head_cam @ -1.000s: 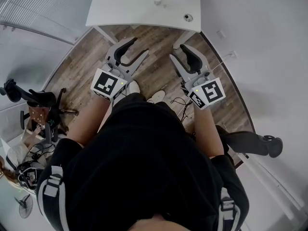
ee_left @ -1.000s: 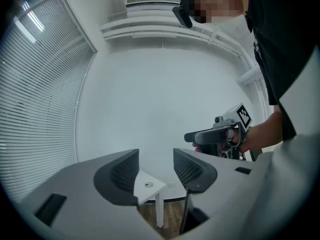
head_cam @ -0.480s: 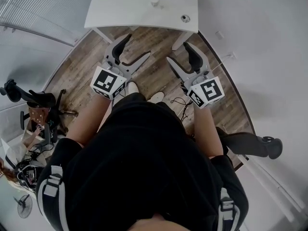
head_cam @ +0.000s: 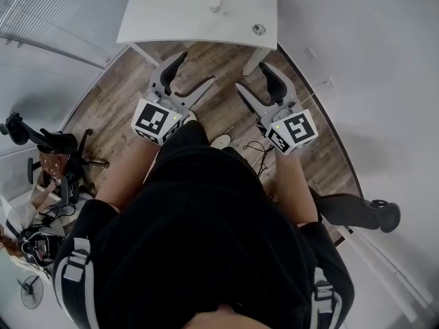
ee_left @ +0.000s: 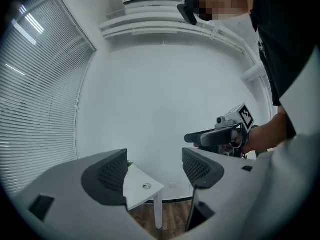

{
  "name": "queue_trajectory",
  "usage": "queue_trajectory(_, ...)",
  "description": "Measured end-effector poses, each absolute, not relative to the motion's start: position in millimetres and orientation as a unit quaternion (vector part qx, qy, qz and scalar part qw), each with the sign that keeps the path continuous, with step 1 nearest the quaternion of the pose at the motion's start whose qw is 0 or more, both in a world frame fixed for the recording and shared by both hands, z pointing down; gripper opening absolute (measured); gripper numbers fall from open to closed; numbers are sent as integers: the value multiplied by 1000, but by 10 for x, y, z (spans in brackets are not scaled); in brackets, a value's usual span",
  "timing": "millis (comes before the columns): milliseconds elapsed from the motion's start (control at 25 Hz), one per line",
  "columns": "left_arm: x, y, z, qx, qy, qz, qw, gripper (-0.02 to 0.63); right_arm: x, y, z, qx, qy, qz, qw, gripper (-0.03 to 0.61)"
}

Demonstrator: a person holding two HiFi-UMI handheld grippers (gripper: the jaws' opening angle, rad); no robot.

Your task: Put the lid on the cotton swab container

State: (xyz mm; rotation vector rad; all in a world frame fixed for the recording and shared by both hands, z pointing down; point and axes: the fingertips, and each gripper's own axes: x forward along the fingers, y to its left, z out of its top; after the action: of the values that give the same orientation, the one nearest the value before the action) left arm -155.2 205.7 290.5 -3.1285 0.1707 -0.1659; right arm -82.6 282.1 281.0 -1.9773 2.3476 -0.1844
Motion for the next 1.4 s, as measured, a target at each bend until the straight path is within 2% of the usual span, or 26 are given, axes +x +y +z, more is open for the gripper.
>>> queue_trajectory(360,-1245,1708,3044,-997,49,-58,12,330,-543,2462,2908,-642,763,-66,30,310)
queue_trajectory(960,-406,335,3177,-998,23,-57,-6,328,178,1075,3035,-649,755,-92,14,308)
queue_trajectory(1400,-70,-431,3342,-997,2,-70,-21,328,467,300,3180,-663,739,-118,2,308)
